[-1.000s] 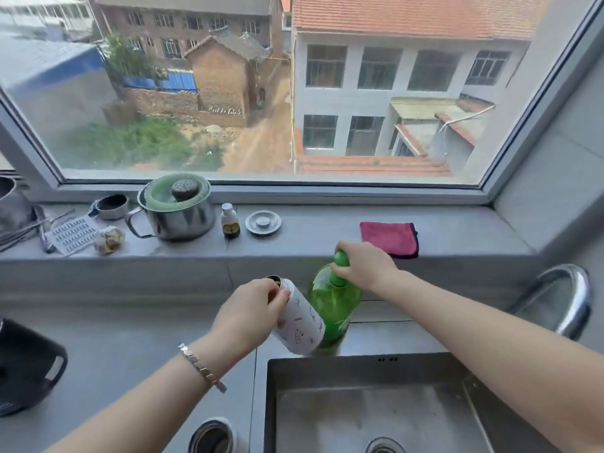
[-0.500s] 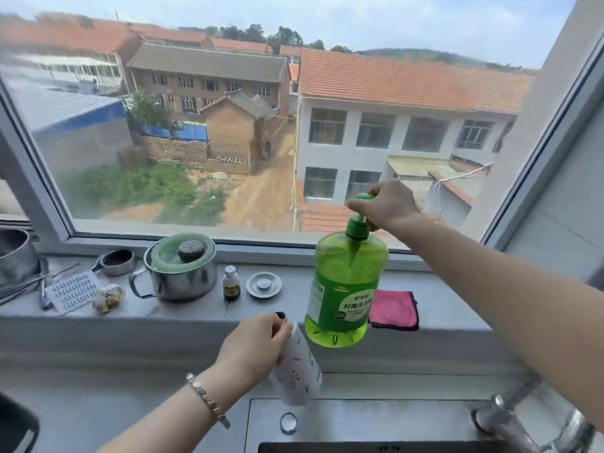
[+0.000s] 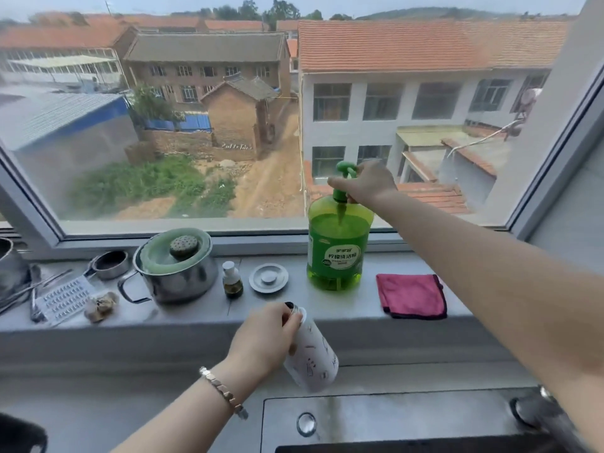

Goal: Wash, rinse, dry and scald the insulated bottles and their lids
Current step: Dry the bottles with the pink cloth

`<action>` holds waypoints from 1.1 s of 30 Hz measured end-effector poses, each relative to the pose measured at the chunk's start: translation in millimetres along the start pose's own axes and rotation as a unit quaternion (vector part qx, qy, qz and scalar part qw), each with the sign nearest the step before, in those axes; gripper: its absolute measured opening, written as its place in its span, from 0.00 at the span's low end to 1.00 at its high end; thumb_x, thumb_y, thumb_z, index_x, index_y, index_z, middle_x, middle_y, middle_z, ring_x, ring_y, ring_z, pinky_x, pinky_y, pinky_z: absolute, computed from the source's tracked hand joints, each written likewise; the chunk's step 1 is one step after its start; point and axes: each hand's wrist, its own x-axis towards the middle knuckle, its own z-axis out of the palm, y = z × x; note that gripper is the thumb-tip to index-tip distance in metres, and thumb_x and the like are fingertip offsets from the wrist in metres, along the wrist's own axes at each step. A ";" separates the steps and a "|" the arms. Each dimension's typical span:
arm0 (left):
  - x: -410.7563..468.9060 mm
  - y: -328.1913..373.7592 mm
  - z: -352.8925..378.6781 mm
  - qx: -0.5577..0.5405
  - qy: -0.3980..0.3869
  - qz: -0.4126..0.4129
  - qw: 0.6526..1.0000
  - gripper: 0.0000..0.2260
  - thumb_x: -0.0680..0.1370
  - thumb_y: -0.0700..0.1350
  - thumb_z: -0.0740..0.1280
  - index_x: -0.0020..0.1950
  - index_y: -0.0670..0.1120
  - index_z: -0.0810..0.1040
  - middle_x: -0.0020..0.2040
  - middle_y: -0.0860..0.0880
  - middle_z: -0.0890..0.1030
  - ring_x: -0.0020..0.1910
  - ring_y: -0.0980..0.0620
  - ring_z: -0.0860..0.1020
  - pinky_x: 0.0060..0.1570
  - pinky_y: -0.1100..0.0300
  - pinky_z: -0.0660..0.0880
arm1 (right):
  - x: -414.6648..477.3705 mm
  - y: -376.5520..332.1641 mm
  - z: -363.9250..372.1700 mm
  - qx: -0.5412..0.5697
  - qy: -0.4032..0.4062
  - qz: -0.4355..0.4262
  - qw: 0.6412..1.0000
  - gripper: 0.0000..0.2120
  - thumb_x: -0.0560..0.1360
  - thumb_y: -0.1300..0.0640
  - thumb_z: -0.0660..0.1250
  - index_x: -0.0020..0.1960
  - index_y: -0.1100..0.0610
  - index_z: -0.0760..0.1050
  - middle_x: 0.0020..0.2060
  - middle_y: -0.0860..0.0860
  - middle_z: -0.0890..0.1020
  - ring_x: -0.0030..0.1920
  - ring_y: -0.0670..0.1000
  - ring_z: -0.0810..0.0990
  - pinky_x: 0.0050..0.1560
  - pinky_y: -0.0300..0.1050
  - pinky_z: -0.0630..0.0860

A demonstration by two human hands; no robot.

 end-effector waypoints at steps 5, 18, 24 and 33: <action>-0.1 -9.8 23.0 0.002 0.009 -0.008 1.000 0.16 0.80 0.51 0.59 0.40 0.41 0.75 0.33 0.52 0.74 0.33 0.54 0.72 0.34 0.58 0.66 | -69.9 116.8 -1.3 -0.077 -0.002 -0.008 0.997 0.17 0.74 0.55 0.66 0.61 0.61 0.74 0.42 0.53 0.77 0.47 0.52 0.76 0.48 0.42 0.68; -38.0 -17.4 45.1 -0.071 -0.036 -0.077 0.994 0.17 0.80 0.51 0.59 0.34 0.43 0.65 0.33 0.45 0.60 0.31 0.50 0.58 0.30 0.58 0.53 | -136.2 204.1 21.6 -0.191 -0.004 0.021 0.981 0.10 0.75 0.58 0.65 0.55 0.60 0.72 0.51 0.55 0.76 0.49 0.54 0.73 0.48 0.43 0.66; -100.3 -7.7 61.9 -0.223 -0.070 -0.118 0.965 0.17 0.77 0.48 0.64 0.36 0.35 0.75 0.33 0.45 0.69 0.35 0.50 0.68 0.39 0.56 0.68 | -271.9 114.5 7.5 0.169 -0.005 -0.029 0.985 0.07 0.75 0.54 0.60 0.53 0.49 0.67 0.57 0.47 0.70 0.58 0.44 0.69 0.58 0.35 0.64; -211.8 15.7 70.6 -0.341 -0.038 -0.038 0.938 0.14 0.76 0.37 0.64 0.35 0.28 0.74 0.30 0.44 0.72 0.33 0.50 0.70 0.36 0.57 0.71 | -402.5 90.9 6.7 0.107 -0.012 -0.077 0.991 0.13 0.76 0.44 0.58 0.38 0.51 0.66 0.60 0.43 0.75 0.67 0.45 0.68 0.63 0.38 0.64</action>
